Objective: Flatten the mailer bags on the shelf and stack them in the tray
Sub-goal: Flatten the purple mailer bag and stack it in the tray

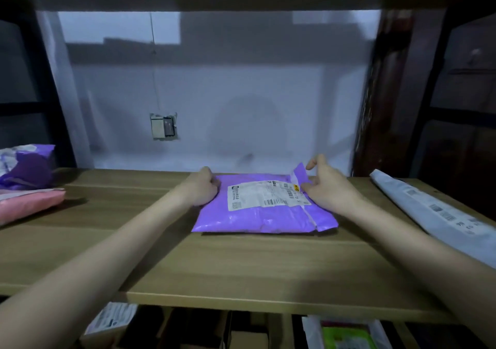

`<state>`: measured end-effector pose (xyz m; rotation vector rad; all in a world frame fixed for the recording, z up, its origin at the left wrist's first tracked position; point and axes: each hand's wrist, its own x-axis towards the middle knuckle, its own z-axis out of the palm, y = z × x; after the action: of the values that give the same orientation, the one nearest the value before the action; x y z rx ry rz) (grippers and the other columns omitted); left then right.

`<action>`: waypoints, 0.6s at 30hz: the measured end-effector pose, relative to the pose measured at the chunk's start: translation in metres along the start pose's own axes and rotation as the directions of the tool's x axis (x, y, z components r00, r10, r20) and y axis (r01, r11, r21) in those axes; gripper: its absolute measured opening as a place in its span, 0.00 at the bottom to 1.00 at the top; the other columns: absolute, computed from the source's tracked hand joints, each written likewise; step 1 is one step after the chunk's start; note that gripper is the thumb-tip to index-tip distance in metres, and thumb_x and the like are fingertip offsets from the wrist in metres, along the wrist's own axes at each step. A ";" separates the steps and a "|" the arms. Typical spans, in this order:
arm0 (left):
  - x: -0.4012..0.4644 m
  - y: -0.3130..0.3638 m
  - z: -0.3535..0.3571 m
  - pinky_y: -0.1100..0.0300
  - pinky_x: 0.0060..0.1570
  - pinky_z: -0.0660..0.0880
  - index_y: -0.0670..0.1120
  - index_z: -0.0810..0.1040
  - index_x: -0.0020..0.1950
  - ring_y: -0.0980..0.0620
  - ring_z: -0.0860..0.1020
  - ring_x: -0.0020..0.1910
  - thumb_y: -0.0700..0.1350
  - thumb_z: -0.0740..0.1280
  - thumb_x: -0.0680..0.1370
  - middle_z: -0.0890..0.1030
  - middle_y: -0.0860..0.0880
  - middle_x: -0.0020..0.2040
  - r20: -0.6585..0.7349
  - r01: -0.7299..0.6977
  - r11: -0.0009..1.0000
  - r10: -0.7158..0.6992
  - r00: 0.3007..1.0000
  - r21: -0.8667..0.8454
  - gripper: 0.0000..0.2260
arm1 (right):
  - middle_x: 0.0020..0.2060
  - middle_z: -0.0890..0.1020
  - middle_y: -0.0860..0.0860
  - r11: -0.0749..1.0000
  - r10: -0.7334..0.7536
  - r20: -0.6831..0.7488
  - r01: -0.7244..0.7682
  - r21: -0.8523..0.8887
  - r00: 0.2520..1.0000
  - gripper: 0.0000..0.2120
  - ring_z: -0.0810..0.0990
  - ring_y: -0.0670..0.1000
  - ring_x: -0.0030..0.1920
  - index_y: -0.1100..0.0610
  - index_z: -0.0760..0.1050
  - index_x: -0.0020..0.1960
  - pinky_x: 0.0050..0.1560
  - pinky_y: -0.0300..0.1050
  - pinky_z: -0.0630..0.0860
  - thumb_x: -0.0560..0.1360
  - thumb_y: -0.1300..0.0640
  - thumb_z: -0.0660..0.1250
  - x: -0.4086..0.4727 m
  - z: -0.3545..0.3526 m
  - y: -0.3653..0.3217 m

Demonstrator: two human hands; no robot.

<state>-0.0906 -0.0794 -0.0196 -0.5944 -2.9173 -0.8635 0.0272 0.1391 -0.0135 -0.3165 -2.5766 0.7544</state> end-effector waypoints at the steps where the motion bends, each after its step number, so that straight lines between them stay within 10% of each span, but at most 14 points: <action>1: -0.001 -0.003 0.002 0.58 0.45 0.68 0.43 0.69 0.53 0.44 0.75 0.52 0.48 0.59 0.80 0.78 0.42 0.56 0.030 0.008 0.999 -0.009 0.999 0.044 0.09 | 0.35 0.74 0.51 0.999 -0.007 0.032 0.009 -0.051 0.999 0.13 0.73 0.54 0.39 0.59 0.62 0.57 0.32 0.42 0.64 0.75 0.63 0.61 -0.003 0.002 0.002; 7: -0.010 0.014 -0.008 0.58 0.64 0.64 0.43 0.69 0.65 0.46 0.69 0.66 0.46 0.57 0.80 0.71 0.44 0.66 -0.108 -0.209 0.977 0.212 0.971 0.043 0.15 | 0.52 0.71 0.53 0.972 -0.108 0.042 0.115 -0.205 0.993 0.20 0.69 0.56 0.61 0.58 0.63 0.67 0.55 0.44 0.65 0.77 0.56 0.61 -0.002 -0.001 -0.002; 18: -0.039 0.033 0.023 0.63 0.71 0.43 0.44 0.48 0.77 0.55 0.46 0.77 0.50 0.44 0.84 0.49 0.50 0.78 0.313 -0.416 0.895 0.353 0.882 0.163 0.23 | 0.76 0.56 0.49 0.926 -0.237 0.423 0.336 -0.174 0.874 0.25 0.50 0.48 0.76 0.55 0.54 0.76 0.73 0.42 0.47 0.82 0.47 0.46 -0.020 0.023 -0.036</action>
<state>-0.0405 -0.0551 -0.0280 -1.3120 -2.8980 -0.4193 0.0305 0.0923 -0.0171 0.1752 -3.0110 0.4235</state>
